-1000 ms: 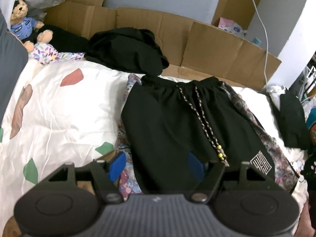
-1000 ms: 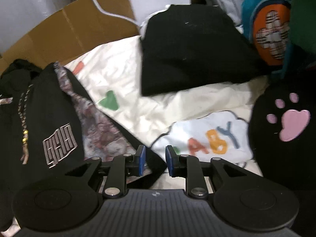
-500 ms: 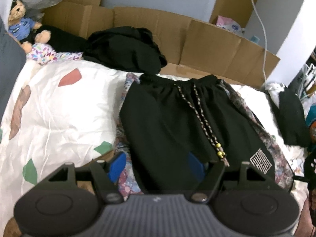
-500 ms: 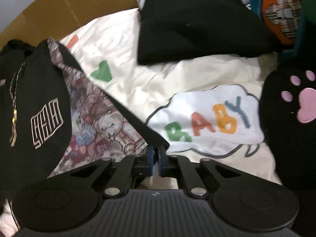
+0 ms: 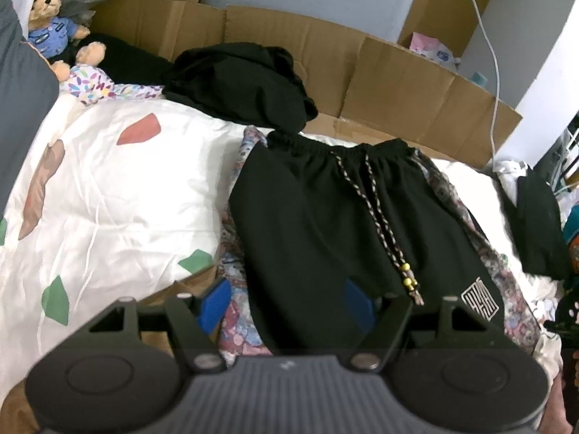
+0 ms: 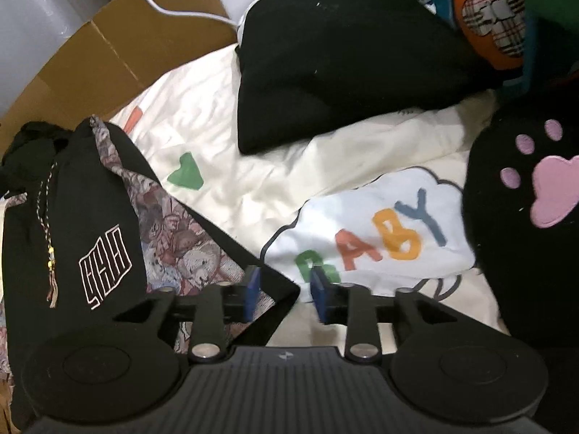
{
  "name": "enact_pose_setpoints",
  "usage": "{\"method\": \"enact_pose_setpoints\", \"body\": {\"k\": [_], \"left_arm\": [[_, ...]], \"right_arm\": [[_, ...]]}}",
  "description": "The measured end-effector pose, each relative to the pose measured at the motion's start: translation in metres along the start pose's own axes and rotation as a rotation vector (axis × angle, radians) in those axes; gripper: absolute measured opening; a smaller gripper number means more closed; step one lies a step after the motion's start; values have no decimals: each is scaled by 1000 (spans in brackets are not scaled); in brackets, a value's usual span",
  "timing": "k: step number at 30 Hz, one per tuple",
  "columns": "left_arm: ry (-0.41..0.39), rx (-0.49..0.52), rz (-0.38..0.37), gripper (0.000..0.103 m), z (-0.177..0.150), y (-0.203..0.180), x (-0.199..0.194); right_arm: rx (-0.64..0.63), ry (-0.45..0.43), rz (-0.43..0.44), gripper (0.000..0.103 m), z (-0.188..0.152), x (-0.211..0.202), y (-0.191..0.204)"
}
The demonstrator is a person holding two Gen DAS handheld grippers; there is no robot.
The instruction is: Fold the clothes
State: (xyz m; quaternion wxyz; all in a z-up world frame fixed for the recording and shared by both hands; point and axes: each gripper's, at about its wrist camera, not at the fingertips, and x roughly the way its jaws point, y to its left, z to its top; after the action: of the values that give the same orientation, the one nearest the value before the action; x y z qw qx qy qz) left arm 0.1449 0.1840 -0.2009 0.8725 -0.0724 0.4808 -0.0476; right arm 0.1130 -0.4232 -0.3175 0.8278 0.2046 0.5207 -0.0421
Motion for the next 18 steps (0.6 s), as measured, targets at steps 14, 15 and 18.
{"method": "enact_pose_setpoints", "body": {"k": [14, 15, 18], "left_arm": [[18, -1, 3, 72, -9, 3, 10], [17, -2, 4, 72, -9, 3, 10], [15, -1, 4, 72, -8, 2, 9]], "right_arm": [[-82, 66, -50, 4, -1, 18, 14], [-84, 65, -53, 4, 0, 16, 13], [-71, 51, -77, 3, 6, 8, 5]]}}
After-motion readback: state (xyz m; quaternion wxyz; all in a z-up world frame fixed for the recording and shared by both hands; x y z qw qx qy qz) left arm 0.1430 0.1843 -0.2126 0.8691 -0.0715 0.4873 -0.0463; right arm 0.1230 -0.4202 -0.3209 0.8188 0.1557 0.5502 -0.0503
